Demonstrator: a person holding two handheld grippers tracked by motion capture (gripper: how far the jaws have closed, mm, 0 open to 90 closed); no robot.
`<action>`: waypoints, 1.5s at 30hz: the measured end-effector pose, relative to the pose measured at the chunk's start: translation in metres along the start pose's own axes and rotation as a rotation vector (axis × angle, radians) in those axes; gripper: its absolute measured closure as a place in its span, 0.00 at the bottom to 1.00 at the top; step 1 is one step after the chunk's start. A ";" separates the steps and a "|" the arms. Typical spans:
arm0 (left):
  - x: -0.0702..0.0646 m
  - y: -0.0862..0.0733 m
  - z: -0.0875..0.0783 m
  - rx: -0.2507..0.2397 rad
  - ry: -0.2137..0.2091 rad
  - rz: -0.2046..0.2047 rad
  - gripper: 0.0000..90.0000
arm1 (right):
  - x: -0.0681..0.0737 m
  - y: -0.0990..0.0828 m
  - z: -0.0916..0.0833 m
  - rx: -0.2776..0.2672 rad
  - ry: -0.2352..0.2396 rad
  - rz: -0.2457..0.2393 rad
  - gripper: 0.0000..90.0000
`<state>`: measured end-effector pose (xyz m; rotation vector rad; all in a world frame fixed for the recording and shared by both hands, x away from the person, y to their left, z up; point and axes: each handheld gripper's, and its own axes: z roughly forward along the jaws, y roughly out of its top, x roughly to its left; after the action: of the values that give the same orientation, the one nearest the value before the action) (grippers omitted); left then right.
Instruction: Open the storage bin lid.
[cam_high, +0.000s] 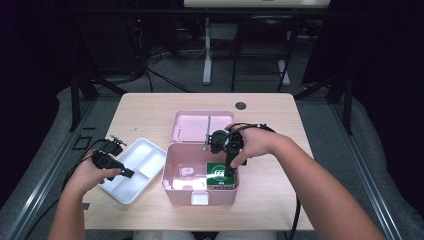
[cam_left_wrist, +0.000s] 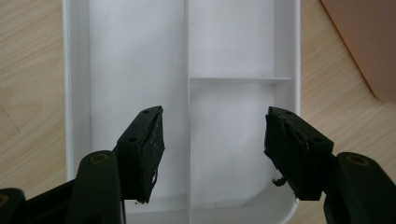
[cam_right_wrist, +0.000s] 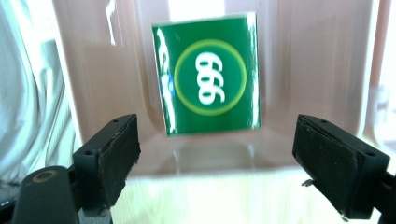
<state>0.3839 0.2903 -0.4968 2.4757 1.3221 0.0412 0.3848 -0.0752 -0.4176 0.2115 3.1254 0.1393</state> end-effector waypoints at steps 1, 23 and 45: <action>0.000 0.000 0.000 0.000 0.000 0.000 0.42 | 0.000 0.000 0.000 0.000 0.000 0.000 0.16; 0.002 -0.001 0.003 0.010 -0.007 -0.005 0.42 | -0.021 -0.094 -0.002 -0.002 -0.054 0.214 0.17; 0.001 0.000 0.002 0.020 0.022 -0.009 0.37 | -0.019 -0.154 0.061 -0.163 -0.196 0.664 0.22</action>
<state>0.3849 0.2904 -0.4990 2.4932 1.3490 0.0537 0.3834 -0.2246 -0.4921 1.1643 2.7022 0.3445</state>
